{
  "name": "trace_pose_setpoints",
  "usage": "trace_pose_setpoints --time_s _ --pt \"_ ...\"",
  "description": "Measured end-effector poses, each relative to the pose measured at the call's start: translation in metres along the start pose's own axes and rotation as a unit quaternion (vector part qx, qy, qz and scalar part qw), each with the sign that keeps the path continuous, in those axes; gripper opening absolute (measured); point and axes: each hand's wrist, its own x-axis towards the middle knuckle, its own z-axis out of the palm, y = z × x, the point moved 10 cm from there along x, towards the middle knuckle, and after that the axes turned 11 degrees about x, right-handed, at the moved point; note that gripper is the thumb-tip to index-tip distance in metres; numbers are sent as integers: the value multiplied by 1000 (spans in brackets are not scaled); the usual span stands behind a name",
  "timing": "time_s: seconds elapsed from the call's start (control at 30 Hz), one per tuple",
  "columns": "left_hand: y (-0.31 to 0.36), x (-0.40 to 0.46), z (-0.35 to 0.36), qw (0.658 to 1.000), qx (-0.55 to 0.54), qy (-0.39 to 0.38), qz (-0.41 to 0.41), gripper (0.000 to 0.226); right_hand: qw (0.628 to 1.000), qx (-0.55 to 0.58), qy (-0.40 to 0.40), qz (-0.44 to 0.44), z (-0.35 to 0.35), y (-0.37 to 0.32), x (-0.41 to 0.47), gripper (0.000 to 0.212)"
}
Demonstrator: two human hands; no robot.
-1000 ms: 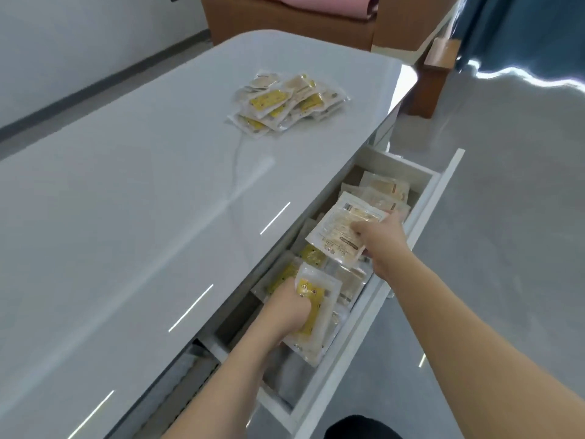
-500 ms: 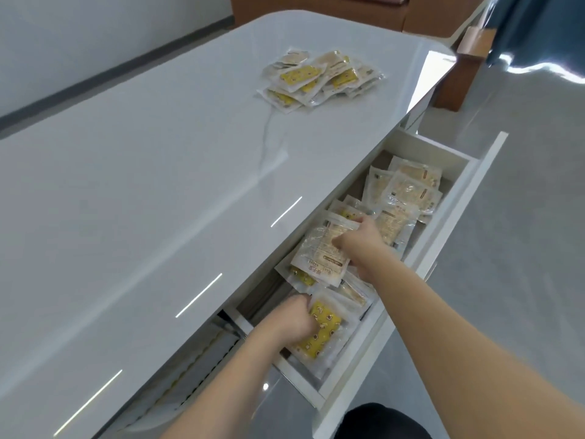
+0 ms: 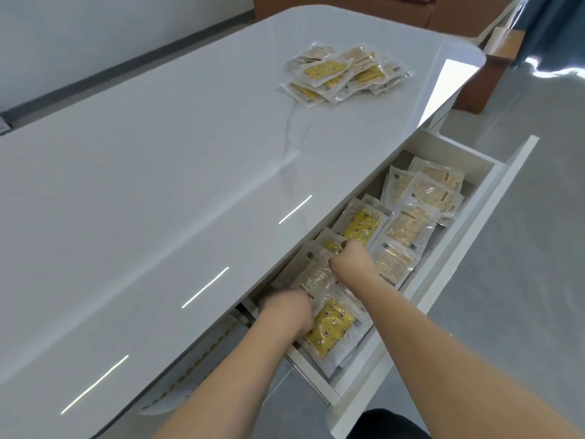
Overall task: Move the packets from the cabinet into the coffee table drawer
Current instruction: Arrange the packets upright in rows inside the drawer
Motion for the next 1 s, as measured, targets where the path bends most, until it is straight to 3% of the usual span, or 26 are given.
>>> trace_pose_setpoints --time_s 0.23,0.47,0.63,0.77,1.0 --pt "17 -76 -128 988 -73 136 20 19 997 -74 8 -22 -78 -72 -69 44" --pt "10 -240 -322 950 -86 294 57 31 991 -78 70 -88 -204 -241 -196 46" --pt "-42 -391 -462 921 -33 386 34 38 982 -80 90 -143 -265 -400 -314 54" --pt "-106 -500 -544 885 -50 462 19 40 966 -86 98 -225 -277 -513 -401 32" --pt "-215 -593 -569 863 -79 496 -58 41 941 -134 59 -306 -240 -609 -476 48"
